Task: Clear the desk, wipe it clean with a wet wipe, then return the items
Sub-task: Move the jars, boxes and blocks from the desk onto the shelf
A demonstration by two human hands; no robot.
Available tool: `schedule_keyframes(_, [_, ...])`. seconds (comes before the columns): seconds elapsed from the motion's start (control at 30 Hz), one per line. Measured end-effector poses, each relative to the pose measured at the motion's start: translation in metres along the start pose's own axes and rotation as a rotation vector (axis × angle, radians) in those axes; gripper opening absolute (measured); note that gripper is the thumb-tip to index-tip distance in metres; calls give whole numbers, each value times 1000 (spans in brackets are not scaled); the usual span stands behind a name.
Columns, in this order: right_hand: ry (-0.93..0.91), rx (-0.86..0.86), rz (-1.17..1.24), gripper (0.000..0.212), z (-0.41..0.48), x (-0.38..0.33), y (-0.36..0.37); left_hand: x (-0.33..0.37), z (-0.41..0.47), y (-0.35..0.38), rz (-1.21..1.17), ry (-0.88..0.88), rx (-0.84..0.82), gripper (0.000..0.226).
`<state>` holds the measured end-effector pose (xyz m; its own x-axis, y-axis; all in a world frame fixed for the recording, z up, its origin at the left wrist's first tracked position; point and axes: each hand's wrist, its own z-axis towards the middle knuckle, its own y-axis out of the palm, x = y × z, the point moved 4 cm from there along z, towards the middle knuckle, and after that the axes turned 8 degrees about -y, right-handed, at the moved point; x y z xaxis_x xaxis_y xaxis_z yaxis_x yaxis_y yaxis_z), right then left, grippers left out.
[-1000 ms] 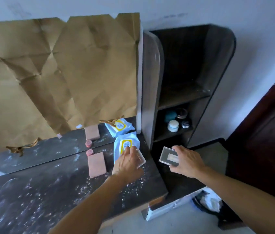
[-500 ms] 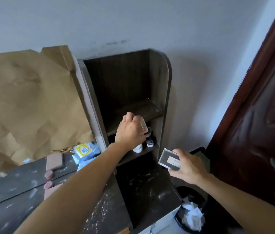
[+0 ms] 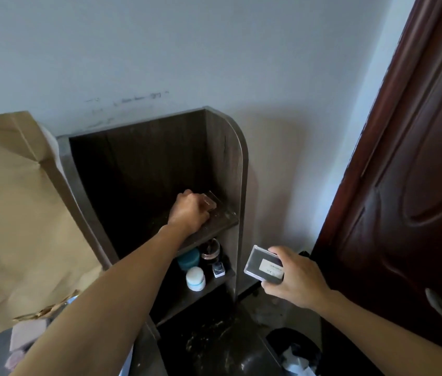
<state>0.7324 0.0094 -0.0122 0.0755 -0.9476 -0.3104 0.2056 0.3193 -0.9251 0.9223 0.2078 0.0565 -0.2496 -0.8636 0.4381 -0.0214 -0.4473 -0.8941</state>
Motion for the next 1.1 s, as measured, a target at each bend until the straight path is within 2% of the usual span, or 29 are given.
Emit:
schedule_keyframes(0.23, [-21, 12, 61, 71, 20, -4, 4, 4, 3, 5, 40, 170, 68, 28])
schedule_keyframes(0.43, [-232, 51, 154, 70, 49, -37, -18, -26, -45, -16, -42, -22, 306, 29])
schedule_keyframes(0.57, [-403, 125, 153, 70, 85, -75, -26, -47, -95, -18, 12, -107, 345, 31])
schedule_keyframes(0.7, [-503, 28, 97, 71, 139, -104, -11, -53, -129, -15, 105, -151, 366, 26])
schedule_keyframes(0.9, [-680, -109, -89, 69, 197, -143, 10, -55, -160, -6, 240, -147, 347, 52])
schedule_keyframes(1.1, [-783, -276, -77, 60, 213, -157, 16, -56, -170, -5, 282, -144, 313, 59])
